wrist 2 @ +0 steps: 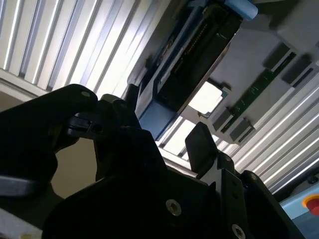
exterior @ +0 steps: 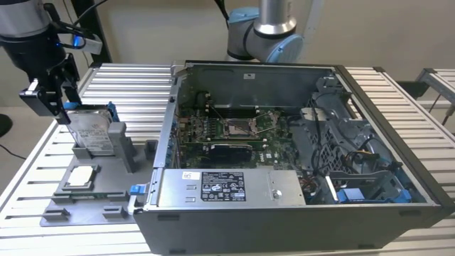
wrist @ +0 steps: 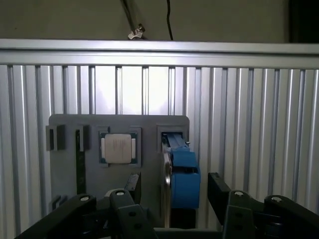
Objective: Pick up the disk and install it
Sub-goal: 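Pick up the disk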
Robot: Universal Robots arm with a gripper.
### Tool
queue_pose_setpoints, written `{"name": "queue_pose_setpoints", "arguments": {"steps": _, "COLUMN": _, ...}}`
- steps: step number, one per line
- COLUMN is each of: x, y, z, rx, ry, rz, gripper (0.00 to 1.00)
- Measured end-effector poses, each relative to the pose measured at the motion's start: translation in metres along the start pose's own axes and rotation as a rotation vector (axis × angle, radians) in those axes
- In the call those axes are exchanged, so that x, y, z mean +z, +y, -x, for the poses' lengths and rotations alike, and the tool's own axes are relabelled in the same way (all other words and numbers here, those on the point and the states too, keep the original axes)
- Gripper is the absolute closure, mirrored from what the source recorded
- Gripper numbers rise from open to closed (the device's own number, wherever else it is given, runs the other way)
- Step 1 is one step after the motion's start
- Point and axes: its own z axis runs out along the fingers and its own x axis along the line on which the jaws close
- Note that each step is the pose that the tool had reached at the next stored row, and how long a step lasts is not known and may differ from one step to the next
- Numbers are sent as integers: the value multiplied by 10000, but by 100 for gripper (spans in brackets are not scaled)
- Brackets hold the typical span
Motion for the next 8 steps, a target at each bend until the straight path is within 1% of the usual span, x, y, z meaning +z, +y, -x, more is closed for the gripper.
{"name": "queue_pose_setpoints", "arguments": {"steps": 3, "x": 56, "y": -1, "z": -1, "rx": 0, "ry": 0, "rz": -2, "gripper": 0}}
{"name": "queue_pose_setpoints", "arguments": {"steps": 6, "x": 108, "y": -2, "z": -3, "rx": -1, "ry": -1, "rz": -19, "gripper": 0}}
{"name": "queue_pose_setpoints", "arguments": {"steps": 8, "x": 133, "y": -2, "z": -3, "rx": 0, "ry": 0, "rz": -20, "gripper": 0}}
